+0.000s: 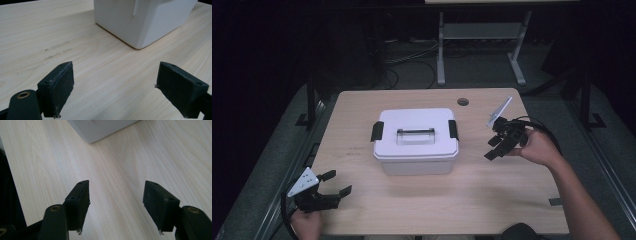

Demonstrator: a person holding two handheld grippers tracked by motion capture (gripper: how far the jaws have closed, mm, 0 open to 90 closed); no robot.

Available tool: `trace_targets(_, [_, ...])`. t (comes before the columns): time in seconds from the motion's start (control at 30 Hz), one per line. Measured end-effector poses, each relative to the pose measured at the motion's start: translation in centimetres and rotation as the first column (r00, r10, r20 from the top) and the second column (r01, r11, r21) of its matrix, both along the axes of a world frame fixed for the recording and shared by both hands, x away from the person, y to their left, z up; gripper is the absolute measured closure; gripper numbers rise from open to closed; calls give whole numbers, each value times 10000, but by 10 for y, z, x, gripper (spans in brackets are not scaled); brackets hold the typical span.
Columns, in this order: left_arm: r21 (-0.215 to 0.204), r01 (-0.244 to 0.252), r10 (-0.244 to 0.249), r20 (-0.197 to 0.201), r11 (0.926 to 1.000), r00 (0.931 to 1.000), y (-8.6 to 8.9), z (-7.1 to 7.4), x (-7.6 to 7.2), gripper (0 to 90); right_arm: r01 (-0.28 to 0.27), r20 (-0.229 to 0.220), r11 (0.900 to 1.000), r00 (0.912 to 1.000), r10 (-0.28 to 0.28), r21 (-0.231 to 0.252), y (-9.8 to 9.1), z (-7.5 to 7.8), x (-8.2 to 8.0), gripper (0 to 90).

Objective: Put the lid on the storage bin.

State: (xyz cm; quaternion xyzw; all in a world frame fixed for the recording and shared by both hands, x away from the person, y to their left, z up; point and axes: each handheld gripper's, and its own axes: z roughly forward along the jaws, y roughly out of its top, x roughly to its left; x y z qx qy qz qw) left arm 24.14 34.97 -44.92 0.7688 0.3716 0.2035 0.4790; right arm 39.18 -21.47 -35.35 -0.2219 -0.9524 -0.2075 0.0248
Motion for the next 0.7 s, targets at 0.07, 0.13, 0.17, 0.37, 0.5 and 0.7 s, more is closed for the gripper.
trace_targets(0.07, [51, 14, -14, -41, 10000, 10000, -1, 0, 0, 136, 48, -30, 10000, 10000, -48, 18, -2, -2, -1, 374])
trace_targets(0.13, [48, 18, -17, -22, 10000, 10000, -1, 0, 0, 136, 65, -37, 10000, 10000, -65, 25, -3, -5, -1, 374])
trace_targets(0.17, [53, 13, -13, -11, 10000, 10000, -1, 0, 0, 136, 97, -81, 9999, 9999, -96, 42, -4, -6, -2, 374])
trace_targets(0.37, [50, -10, 10, -28, 10000, 10000, 0, 0, -1, 136, 198, -208, 9998, 9996, -196, 86, -10, -15, -4, 375])
trace_targets(0.5, [54, -4, 4, -33, 10000, 10000, 0, 0, -1, 135, 245, -281, 9996, 9993, -241, 129, -12, -20, -6, 375])
trace_targets(0.7, [43, 5, -5, -42, 10000, 10000, -1, -1, 0, 136, 265, -384, 9995, 9989, -260, 142, -16, -27, -10, 374])
